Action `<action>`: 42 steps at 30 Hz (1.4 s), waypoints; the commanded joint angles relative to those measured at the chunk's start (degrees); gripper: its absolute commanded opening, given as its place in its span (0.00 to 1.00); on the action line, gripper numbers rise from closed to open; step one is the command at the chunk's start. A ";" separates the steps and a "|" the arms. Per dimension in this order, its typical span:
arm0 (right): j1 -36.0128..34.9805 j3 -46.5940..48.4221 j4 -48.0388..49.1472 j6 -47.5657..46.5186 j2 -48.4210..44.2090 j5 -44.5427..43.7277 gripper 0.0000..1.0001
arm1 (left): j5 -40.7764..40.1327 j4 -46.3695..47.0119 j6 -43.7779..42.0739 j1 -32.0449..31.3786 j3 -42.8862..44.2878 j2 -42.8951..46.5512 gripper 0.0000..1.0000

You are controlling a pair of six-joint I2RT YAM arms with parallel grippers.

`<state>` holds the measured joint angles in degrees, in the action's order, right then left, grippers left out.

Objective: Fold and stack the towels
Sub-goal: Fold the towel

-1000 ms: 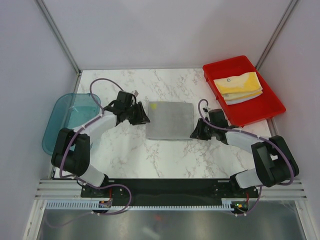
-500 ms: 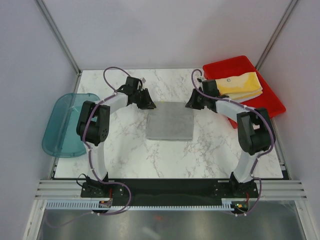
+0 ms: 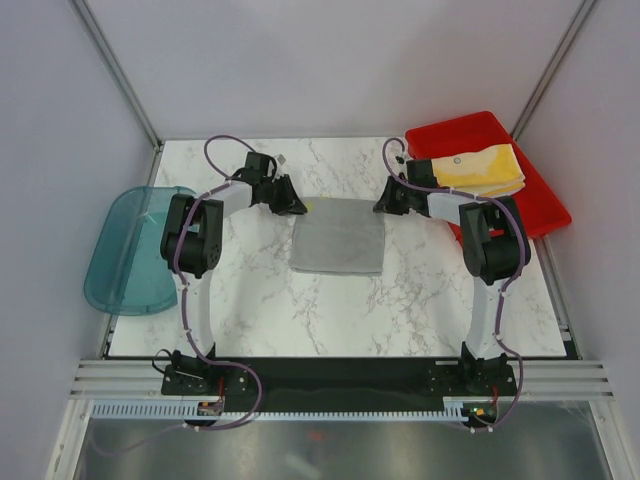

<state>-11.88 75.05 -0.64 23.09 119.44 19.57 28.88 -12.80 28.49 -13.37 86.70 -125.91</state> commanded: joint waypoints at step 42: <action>1.07 4.14 0.74 -7.53 -3.23 2.84 0.36 | 12.25 -3.63 -8.53 3.70 11.21 -1.46 0.43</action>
<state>-11.14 79.15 -0.91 19.51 121.30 20.49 39.18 -14.76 26.00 -9.96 96.38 -132.46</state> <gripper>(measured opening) 0.351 0.420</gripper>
